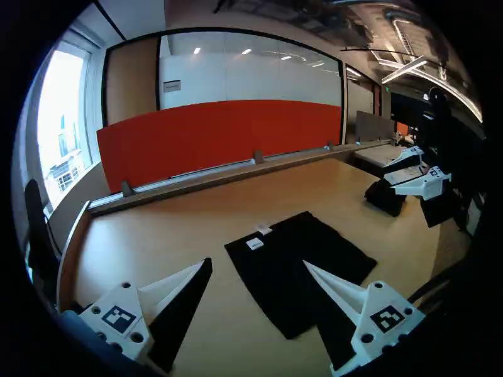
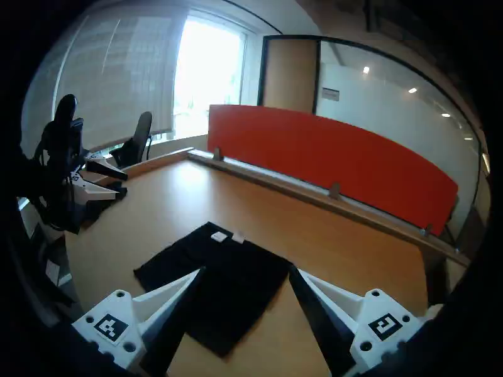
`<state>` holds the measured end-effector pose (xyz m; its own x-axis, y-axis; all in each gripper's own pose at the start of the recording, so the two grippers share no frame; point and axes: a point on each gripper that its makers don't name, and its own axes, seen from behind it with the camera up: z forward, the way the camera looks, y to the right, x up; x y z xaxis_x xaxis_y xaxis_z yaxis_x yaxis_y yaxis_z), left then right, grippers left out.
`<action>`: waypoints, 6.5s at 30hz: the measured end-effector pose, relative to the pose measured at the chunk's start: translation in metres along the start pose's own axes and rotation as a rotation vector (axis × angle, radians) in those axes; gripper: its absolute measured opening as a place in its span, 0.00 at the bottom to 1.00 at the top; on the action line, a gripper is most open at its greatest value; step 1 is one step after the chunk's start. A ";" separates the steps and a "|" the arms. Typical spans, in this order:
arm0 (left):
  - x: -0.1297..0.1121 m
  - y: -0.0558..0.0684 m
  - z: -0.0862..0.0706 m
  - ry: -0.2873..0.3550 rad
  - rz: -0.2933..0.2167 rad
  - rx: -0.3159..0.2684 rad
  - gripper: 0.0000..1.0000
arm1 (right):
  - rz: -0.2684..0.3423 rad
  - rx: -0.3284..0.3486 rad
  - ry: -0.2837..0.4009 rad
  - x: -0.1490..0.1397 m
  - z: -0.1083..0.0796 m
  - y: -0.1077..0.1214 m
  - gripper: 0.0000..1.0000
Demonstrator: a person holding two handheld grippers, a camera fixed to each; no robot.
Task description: Fold towel
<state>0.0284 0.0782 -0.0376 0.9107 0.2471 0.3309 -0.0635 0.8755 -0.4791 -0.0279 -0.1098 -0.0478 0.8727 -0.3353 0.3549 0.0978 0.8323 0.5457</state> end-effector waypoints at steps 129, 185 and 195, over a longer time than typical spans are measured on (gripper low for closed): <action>-0.165 0.079 0.054 -0.459 0.046 -0.152 0.13 | -0.056 0.191 -0.401 -0.178 0.033 -0.052 0.16; -0.080 0.082 0.014 -0.439 -0.102 -0.148 0.13 | -0.029 0.189 -0.378 -0.107 -0.005 -0.044 0.16; -0.089 0.070 0.055 -0.452 -0.083 -0.130 0.13 | 0.011 0.173 -0.398 -0.115 0.029 -0.025 0.16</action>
<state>-0.0795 0.1397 -0.0559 0.6399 0.3597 0.6791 0.0798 0.8478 -0.5243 -0.1447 -0.1049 -0.0809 0.6174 -0.4992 0.6079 -0.0218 0.7617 0.6476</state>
